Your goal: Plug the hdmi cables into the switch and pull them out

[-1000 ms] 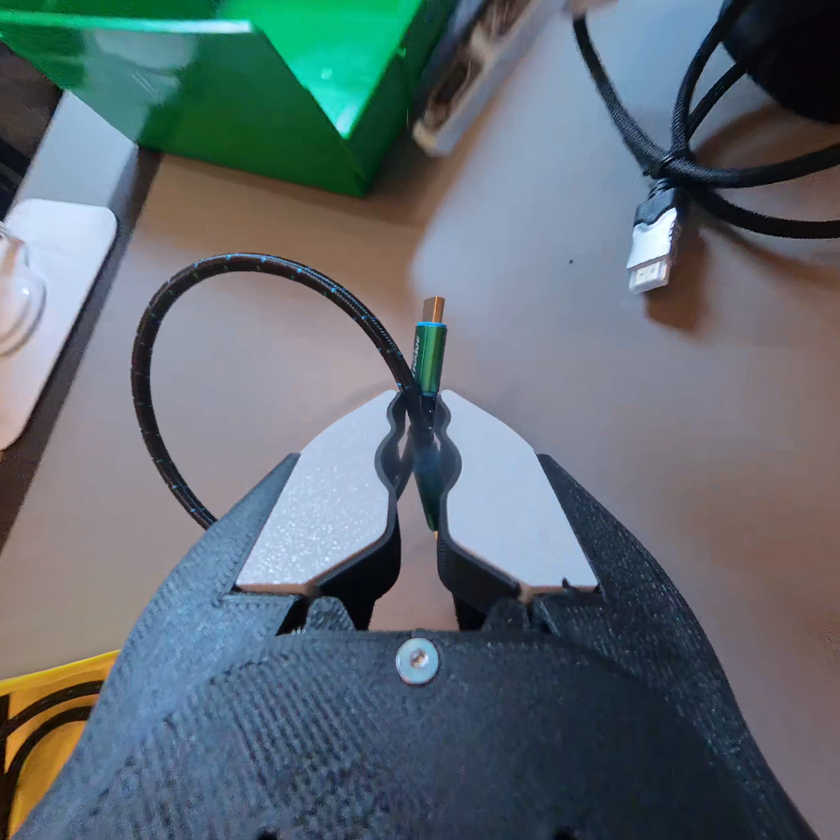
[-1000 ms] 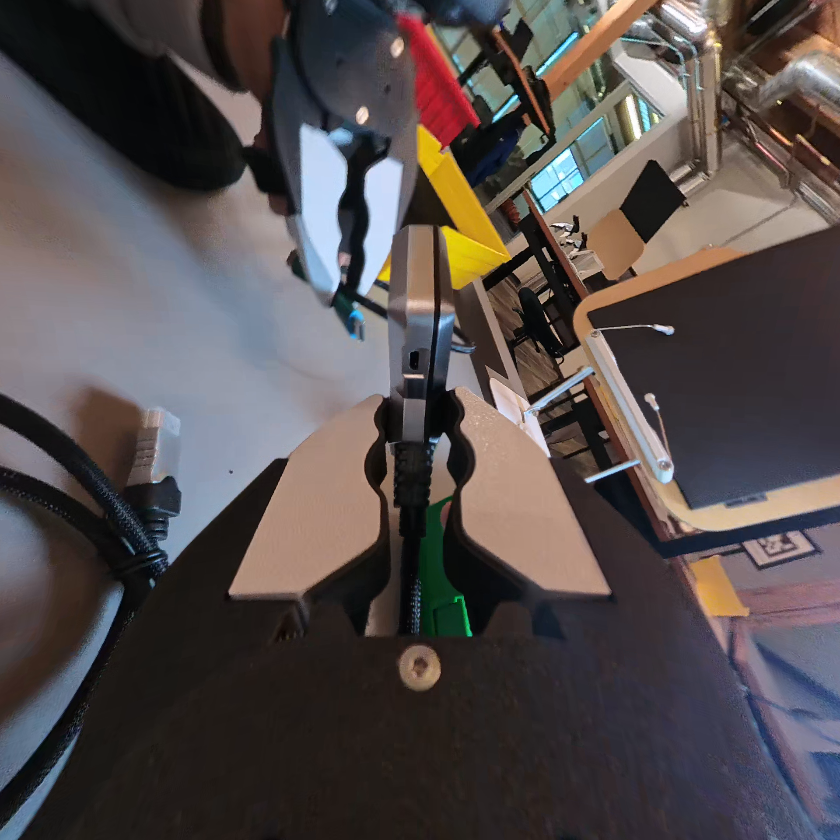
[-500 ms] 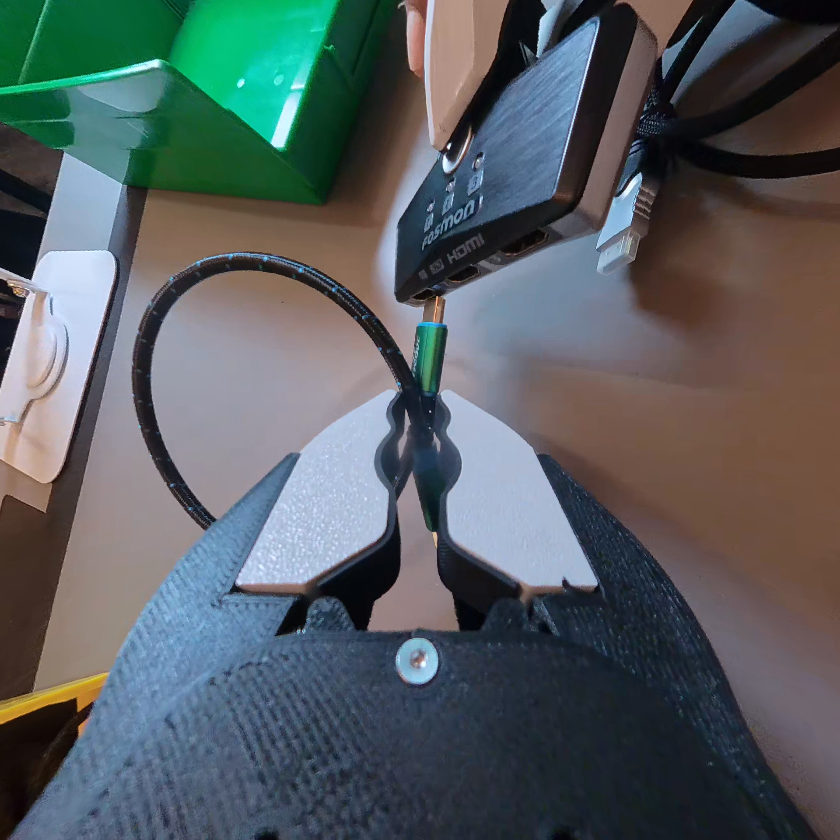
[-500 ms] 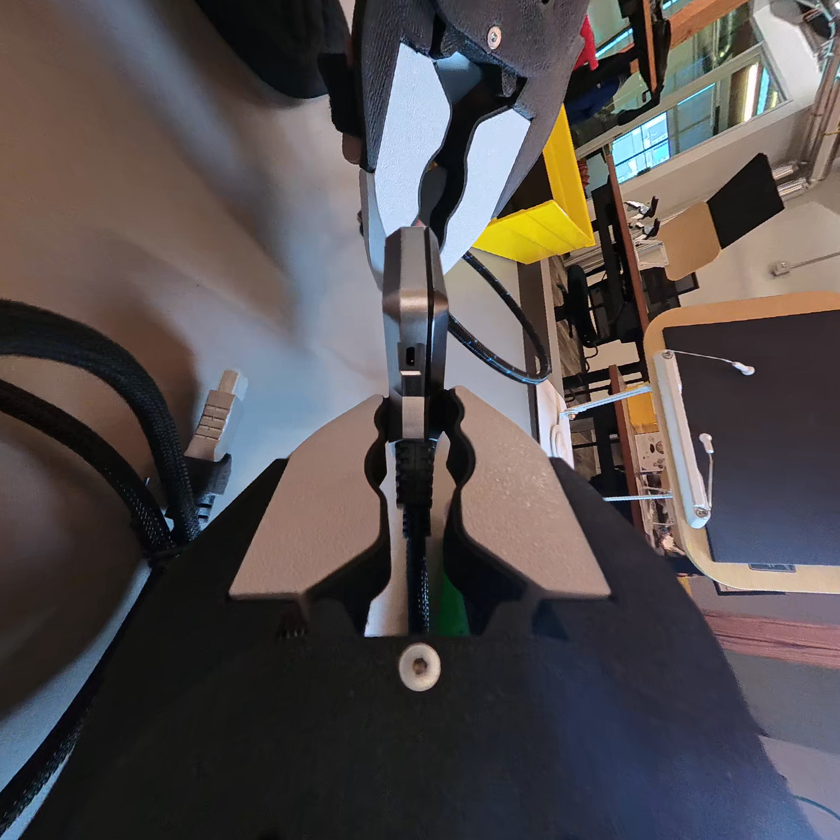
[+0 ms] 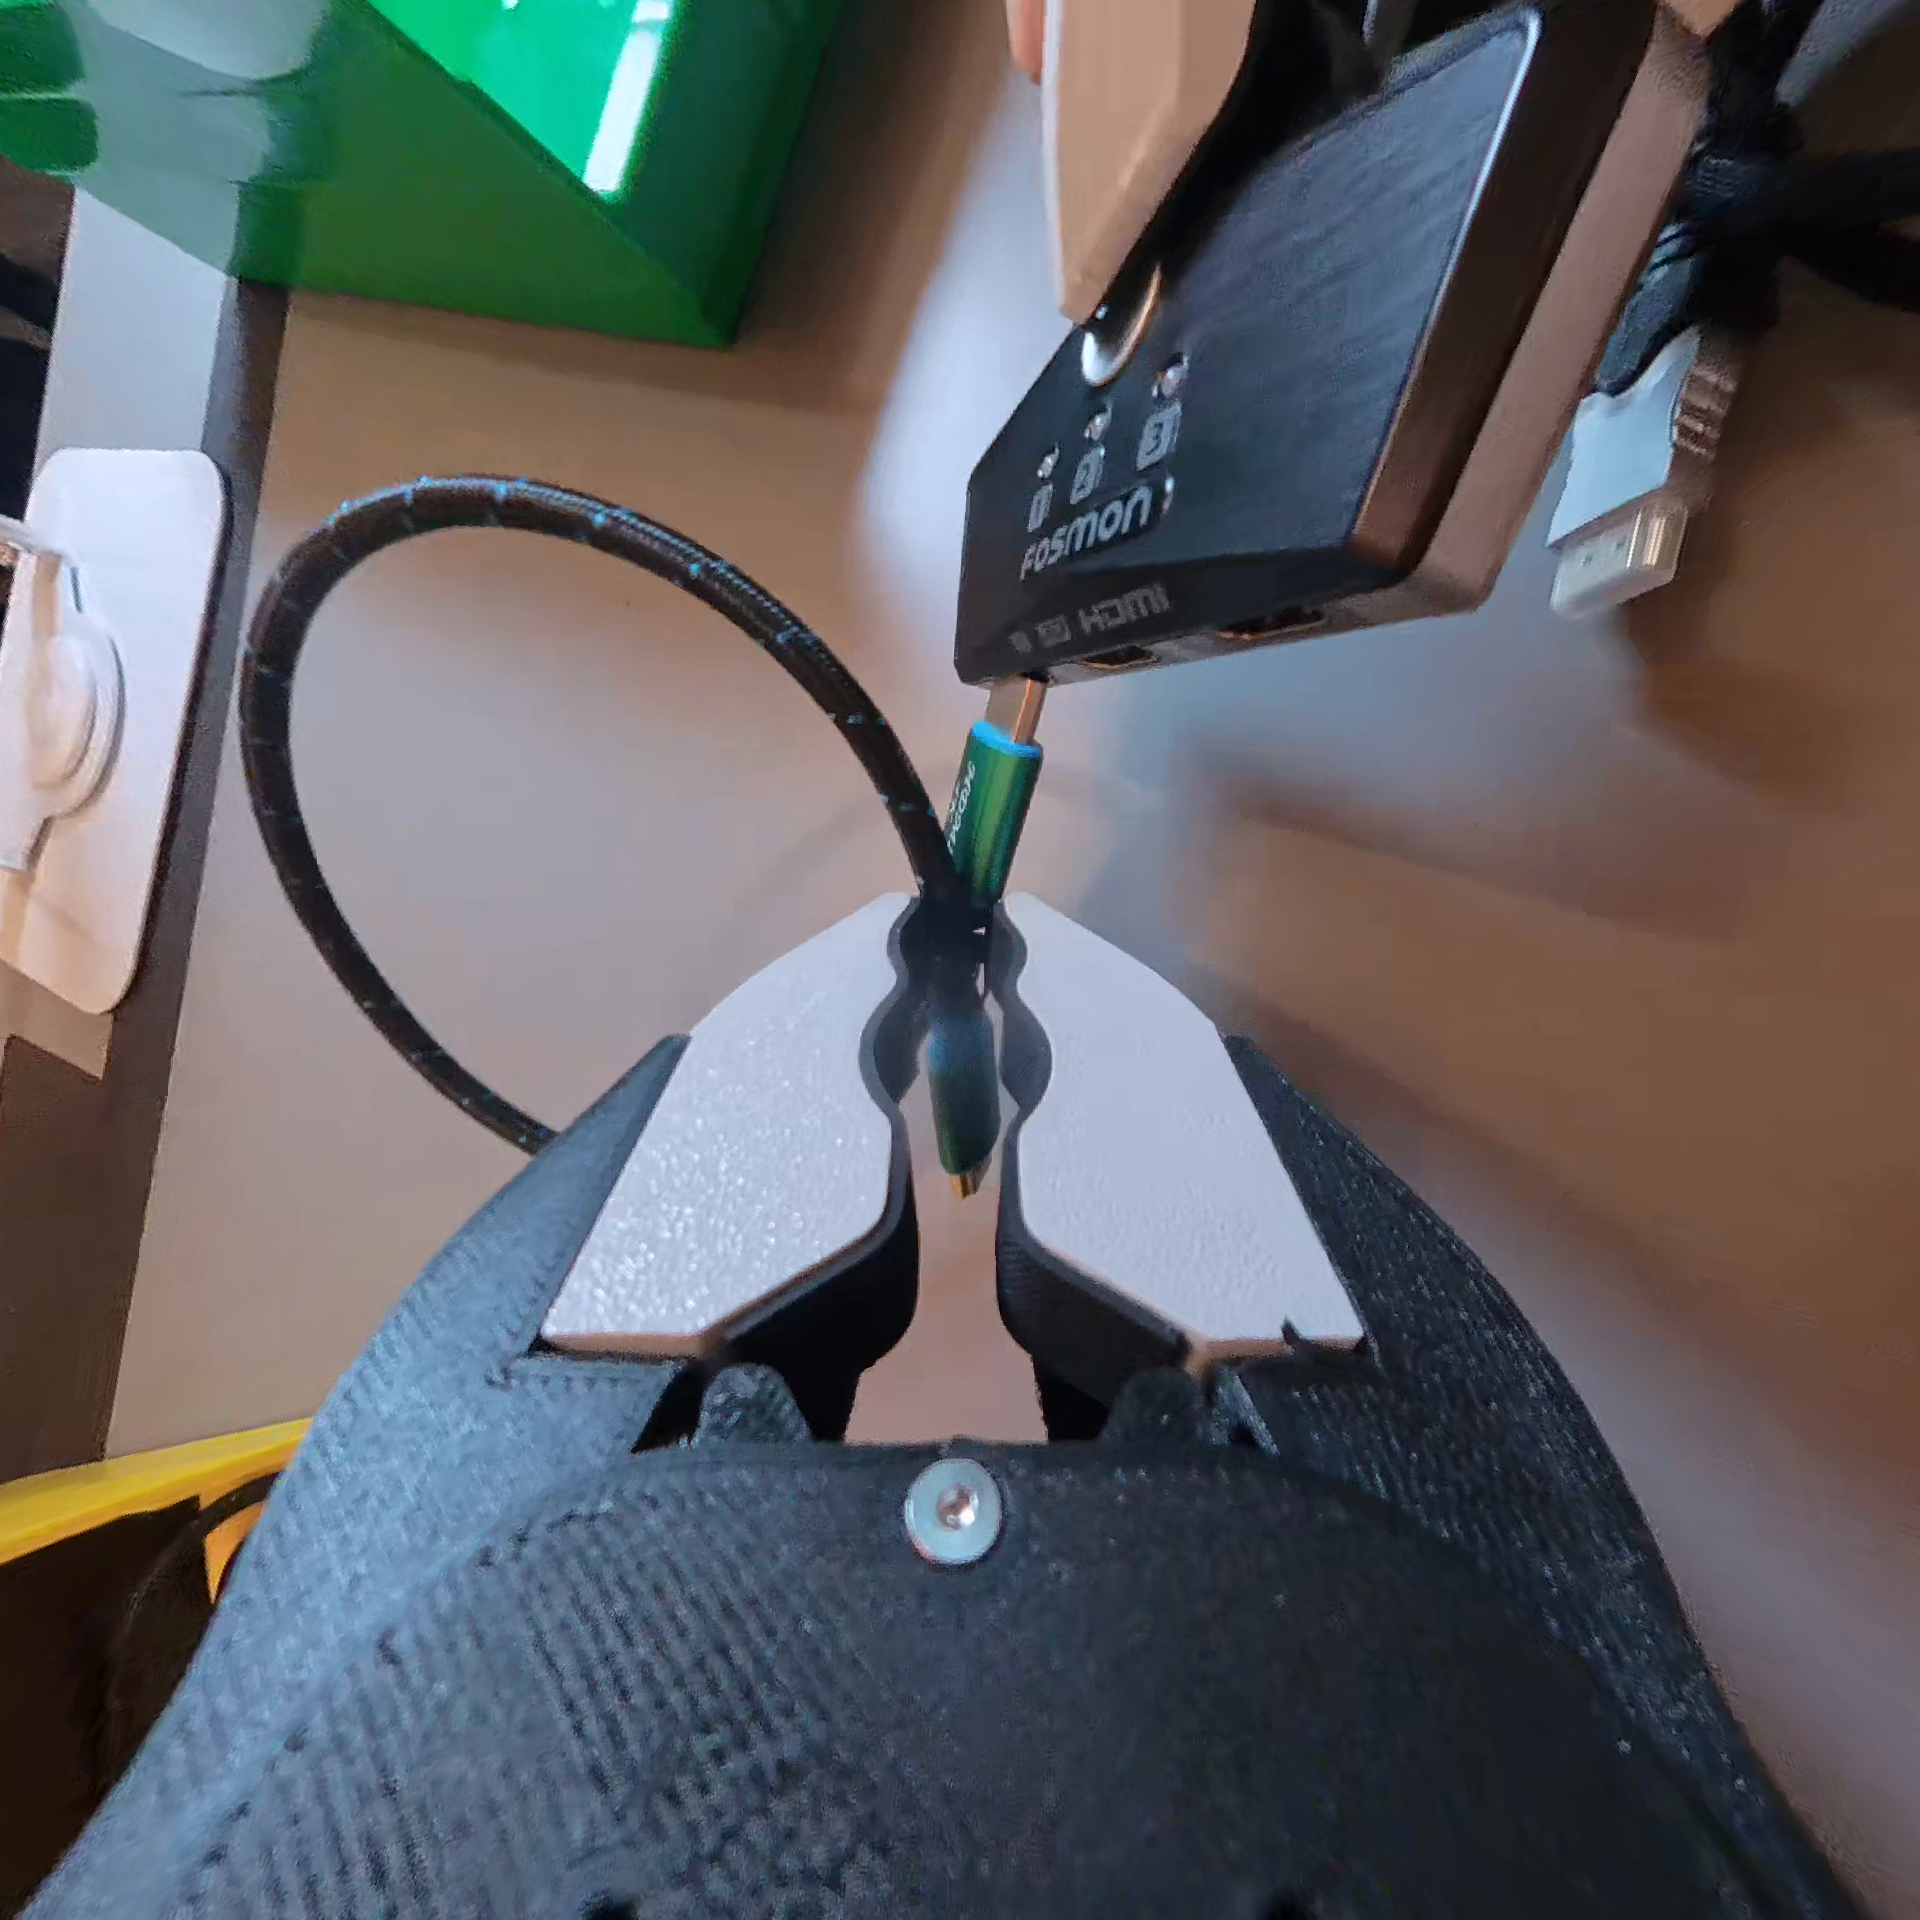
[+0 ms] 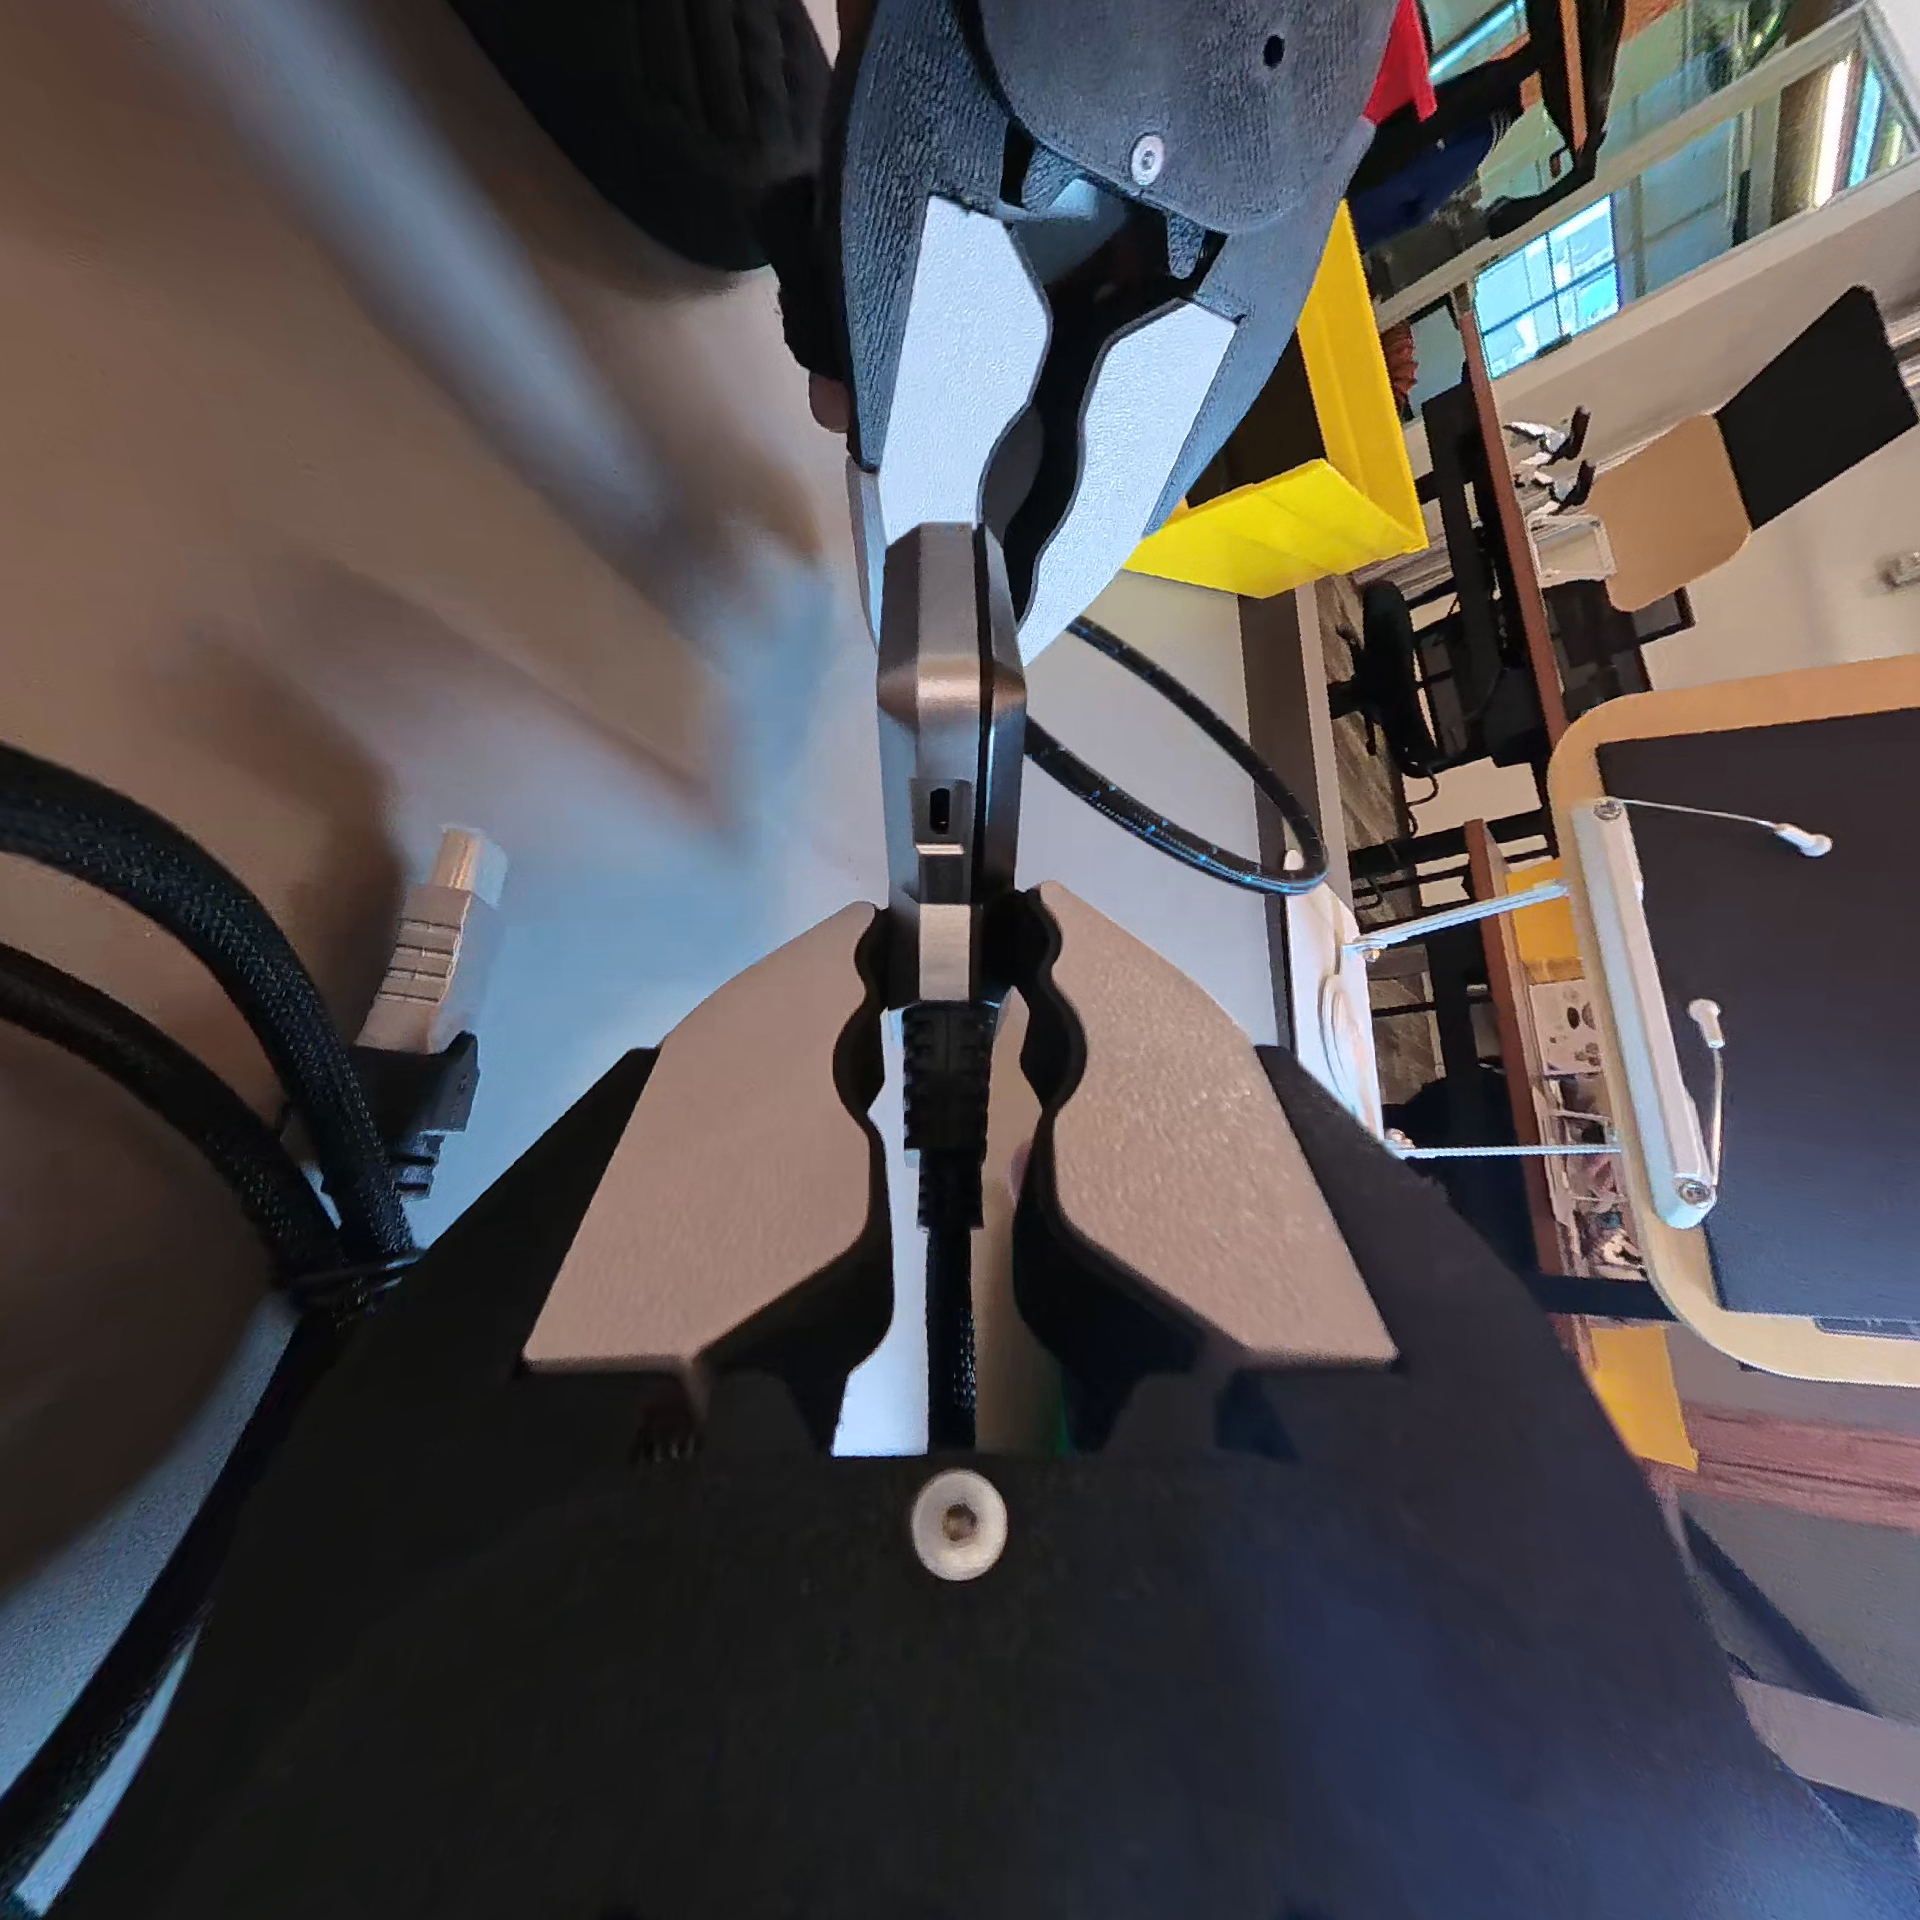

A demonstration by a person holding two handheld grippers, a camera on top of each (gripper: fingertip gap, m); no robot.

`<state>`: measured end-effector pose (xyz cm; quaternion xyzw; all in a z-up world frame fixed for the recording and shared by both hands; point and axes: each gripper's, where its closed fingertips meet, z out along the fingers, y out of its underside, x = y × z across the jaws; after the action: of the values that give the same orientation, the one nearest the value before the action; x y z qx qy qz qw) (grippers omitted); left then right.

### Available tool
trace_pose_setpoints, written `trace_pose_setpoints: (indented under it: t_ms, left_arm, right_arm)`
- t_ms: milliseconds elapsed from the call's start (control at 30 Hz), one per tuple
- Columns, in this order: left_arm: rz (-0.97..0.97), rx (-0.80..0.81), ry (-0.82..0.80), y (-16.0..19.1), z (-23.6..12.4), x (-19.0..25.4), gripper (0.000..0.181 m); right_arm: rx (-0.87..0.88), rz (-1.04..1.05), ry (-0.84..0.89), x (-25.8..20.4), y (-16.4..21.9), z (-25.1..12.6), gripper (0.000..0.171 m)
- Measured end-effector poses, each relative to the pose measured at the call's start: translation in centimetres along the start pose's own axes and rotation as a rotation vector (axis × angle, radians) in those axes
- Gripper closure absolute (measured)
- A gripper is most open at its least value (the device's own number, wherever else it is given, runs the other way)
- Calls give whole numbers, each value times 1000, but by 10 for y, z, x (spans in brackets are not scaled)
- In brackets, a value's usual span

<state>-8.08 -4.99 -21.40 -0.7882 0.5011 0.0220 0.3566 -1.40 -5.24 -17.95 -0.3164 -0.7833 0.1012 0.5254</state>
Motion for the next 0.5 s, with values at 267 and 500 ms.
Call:
trace_pose_setpoints:
  t_ms: [267,500]
  left_arm:
    - [19,-110,-50,10,3,0,170]
    - [-9,-123,-39,11,2,1,170]
  right_arm:
    - [-34,-44,-5,-5,-1,6,148]
    - [-79,-82,22,-6,-1,9,148]
